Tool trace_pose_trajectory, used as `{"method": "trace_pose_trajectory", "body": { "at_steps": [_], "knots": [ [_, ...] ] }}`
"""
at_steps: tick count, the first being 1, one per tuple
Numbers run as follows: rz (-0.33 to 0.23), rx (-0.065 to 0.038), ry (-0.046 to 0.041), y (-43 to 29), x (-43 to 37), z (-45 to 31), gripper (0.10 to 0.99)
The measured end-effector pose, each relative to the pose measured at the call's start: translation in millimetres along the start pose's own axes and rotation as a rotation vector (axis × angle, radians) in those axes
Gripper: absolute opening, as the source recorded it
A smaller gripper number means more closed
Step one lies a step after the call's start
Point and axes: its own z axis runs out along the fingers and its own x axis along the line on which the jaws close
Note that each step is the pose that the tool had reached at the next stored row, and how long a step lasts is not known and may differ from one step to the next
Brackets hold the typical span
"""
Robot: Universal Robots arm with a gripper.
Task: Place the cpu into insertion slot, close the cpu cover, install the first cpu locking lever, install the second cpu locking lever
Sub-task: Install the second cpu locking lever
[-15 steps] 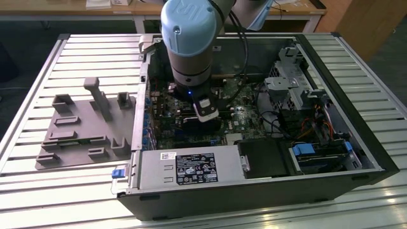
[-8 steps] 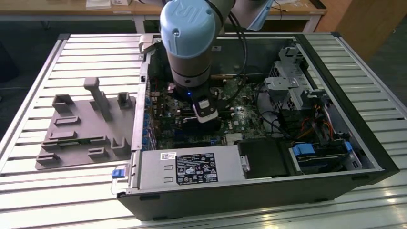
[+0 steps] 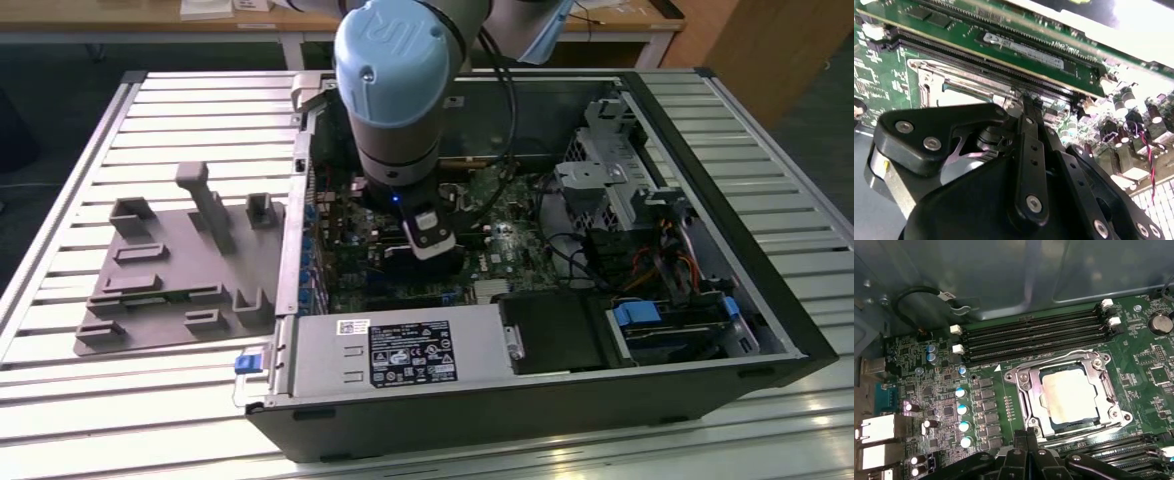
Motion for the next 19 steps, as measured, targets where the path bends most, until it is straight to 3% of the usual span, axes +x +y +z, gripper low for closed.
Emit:
{"method": "trace_pose_trajectory", "body": {
  "at_steps": [13,19],
  "knots": [
    [-0.004,0.001,0.0019,-1.1,2.3,1.3,0.102],
    [-0.004,0.001,0.0018,2.4,2.3,-8.3,0.102]
  ]
}}
